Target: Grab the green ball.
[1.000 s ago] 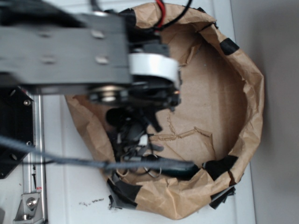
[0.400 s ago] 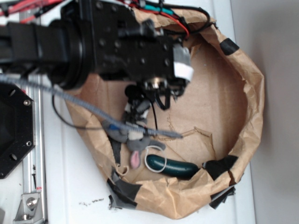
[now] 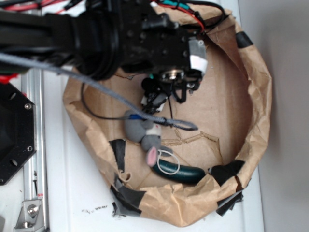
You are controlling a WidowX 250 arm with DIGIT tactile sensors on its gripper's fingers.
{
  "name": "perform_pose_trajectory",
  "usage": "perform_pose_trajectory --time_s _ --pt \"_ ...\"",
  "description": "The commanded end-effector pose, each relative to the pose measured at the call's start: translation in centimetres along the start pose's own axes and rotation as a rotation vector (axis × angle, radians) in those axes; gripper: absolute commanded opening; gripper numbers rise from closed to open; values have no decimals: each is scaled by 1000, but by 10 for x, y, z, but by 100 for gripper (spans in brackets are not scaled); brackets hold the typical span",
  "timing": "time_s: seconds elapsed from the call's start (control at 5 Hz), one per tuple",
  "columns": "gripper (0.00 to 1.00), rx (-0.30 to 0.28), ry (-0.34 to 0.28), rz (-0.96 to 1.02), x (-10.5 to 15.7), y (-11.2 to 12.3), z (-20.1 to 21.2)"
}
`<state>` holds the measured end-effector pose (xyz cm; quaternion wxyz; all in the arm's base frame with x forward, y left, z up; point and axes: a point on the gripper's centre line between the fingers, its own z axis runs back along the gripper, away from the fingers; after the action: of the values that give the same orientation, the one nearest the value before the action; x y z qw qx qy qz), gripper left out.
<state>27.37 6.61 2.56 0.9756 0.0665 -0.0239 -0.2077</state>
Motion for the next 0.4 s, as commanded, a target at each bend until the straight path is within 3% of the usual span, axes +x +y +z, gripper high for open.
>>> perform_pose_trajectory --time_s 0.0,0.2 --pt "0 20 -5 -43 -3 4 -3" --pt "0 18 -38 -25 -2 5 16"
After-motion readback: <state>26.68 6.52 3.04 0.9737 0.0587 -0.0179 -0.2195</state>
